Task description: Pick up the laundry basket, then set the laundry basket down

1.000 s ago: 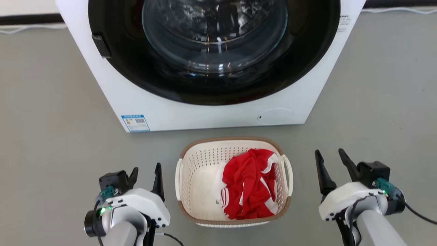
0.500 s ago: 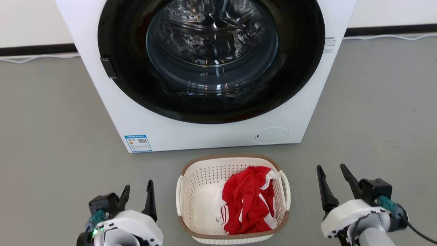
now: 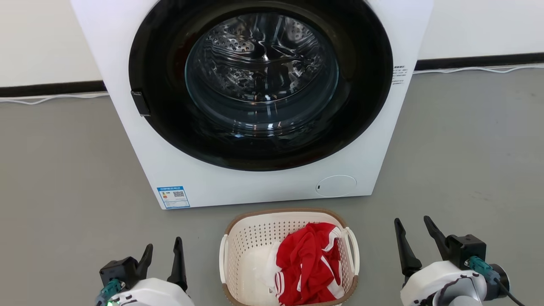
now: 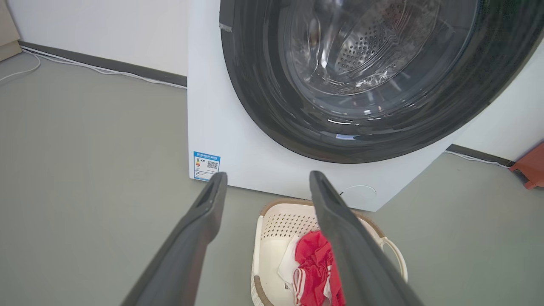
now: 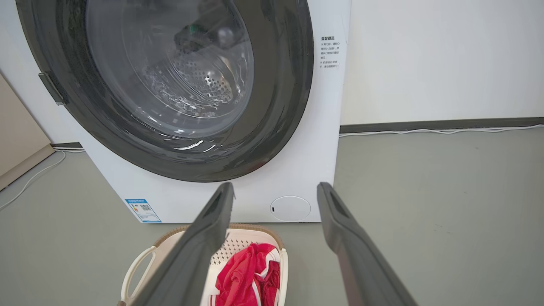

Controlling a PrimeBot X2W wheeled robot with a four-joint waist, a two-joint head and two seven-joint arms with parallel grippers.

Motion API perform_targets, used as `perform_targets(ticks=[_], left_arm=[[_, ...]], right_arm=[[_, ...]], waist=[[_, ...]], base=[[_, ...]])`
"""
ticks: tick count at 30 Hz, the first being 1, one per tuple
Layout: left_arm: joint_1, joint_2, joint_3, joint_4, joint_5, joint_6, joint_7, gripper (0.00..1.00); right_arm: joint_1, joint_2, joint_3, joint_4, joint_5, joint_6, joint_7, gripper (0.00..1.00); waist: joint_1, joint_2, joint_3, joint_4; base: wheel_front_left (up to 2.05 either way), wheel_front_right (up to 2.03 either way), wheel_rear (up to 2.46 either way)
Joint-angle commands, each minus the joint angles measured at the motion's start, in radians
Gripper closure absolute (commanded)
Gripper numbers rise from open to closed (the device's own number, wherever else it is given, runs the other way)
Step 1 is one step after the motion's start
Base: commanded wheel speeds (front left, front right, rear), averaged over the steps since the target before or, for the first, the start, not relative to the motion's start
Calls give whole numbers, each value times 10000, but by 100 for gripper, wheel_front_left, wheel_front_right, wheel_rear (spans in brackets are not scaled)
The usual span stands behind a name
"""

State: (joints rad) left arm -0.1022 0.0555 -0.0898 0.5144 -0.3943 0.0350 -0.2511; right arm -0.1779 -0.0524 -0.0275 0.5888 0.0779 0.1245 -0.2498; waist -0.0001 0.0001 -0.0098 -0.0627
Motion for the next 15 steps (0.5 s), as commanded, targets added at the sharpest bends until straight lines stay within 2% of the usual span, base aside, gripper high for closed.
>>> perform_targets(ticks=[1, 15], left_arm=[[-120, 50, 333, -272, 129, -48, -107, 0], [-223, 84, 291, -366, 133, 2, -107, 0]], right_arm=[[-189, 8, 239, -191, -82, 62, -120, 0], [-439, 18, 246, -13, -249, 62, -120, 0]], waist=[[1, -1, -47, -20], [1, -1, -91, 26]], base=[[0, 0, 0], [0, 0, 0]])
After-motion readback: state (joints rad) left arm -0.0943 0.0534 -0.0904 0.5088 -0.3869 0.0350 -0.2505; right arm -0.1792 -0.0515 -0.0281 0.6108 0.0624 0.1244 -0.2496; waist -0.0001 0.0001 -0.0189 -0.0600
